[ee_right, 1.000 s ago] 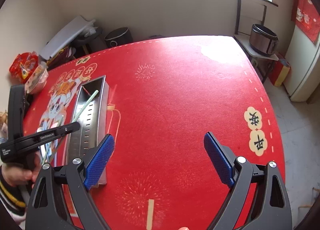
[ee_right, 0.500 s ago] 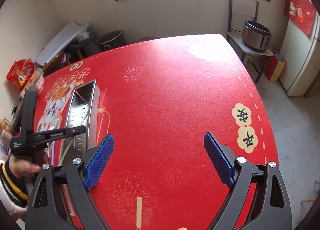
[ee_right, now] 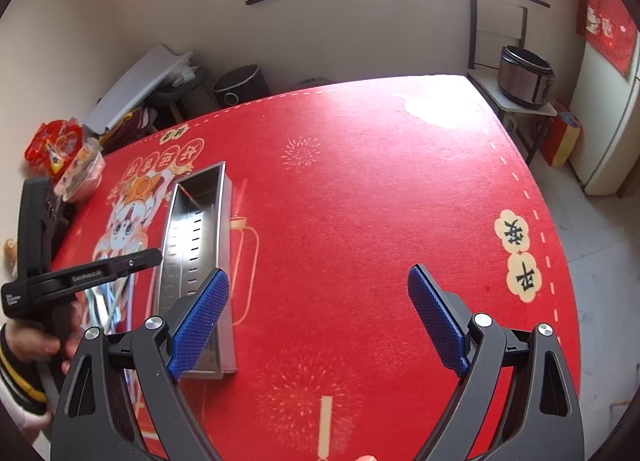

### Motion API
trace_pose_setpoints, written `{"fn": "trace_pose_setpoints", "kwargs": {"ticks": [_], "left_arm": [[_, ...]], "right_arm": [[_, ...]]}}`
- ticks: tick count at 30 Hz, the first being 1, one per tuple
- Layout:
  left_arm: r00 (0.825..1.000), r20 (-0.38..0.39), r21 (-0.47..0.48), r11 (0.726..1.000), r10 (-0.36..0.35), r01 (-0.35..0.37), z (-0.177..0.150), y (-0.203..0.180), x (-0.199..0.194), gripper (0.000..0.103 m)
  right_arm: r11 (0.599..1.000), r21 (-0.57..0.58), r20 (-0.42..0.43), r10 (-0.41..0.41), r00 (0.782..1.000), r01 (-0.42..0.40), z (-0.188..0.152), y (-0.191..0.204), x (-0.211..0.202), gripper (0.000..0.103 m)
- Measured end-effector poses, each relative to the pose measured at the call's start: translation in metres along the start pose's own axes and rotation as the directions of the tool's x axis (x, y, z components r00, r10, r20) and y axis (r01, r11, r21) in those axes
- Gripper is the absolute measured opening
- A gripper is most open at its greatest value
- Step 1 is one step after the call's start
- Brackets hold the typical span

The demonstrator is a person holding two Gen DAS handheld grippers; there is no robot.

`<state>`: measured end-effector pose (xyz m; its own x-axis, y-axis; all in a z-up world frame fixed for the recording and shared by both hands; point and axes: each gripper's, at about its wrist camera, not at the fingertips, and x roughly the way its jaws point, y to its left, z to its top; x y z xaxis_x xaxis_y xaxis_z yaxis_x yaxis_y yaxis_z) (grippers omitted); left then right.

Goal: Organize utensils
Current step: 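Lower the green chopstick into the steel tray and open the left gripper, then move the left gripper back to the pile and close on the mint spoon handle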

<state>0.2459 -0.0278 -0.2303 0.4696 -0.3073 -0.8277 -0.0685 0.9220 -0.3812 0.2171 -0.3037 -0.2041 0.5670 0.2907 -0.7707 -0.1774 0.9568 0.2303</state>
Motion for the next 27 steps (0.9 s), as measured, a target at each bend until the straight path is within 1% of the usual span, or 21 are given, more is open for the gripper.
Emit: {"fn": "trace_pose_setpoints", "kwargs": {"ticks": [4,8,11,15,17,20,22,27], "left_arm": [[0.998,0.064,0.027,0.999,0.021,-0.022,-0.005,0.03,-0.04,0.03],[0.991,0.113,0.03,0.996,0.076,-0.079,-0.016,0.071,-0.079,0.032],[0.985,0.119,-0.018,0.992,0.128,-0.126,-0.03,0.109,-0.101,0.032],[0.977,0.11,-0.134,0.977,0.183,-0.168,-0.05,0.163,-0.122,0.032],[0.975,0.097,-0.18,0.967,0.2,-0.18,-0.062,0.182,-0.125,0.032],[0.976,0.078,-0.222,0.958,0.202,-0.181,-0.077,0.201,-0.121,0.033],[0.978,0.065,-0.251,0.952,0.198,-0.176,-0.085,0.211,-0.114,0.033],[0.987,0.061,-0.296,0.947,0.148,-0.124,-0.094,0.216,-0.094,0.033]], "right_arm": [[0.999,-0.027,0.006,0.033,0.999,-0.033,-0.006,0.027,0.002,0.088],[0.997,-0.048,0.004,0.061,0.998,-0.061,-0.014,0.053,0.004,0.088],[0.996,-0.031,-0.017,0.084,0.996,-0.084,-0.021,0.066,0.01,0.088],[0.995,-0.015,-0.059,0.1,0.993,-0.101,-0.03,0.081,0.02,0.088],[0.994,-0.007,-0.079,0.106,0.991,-0.106,-0.034,0.086,0.024,0.088],[0.993,0.021,-0.103,0.114,0.988,-0.113,-0.037,0.091,0.03,0.088],[0.997,0.023,-0.113,0.073,0.991,-0.07,-0.038,0.093,0.032,0.088],[0.999,0.009,-0.111,0.033,0.993,-0.033,-0.039,0.094,0.027,0.088]]}}
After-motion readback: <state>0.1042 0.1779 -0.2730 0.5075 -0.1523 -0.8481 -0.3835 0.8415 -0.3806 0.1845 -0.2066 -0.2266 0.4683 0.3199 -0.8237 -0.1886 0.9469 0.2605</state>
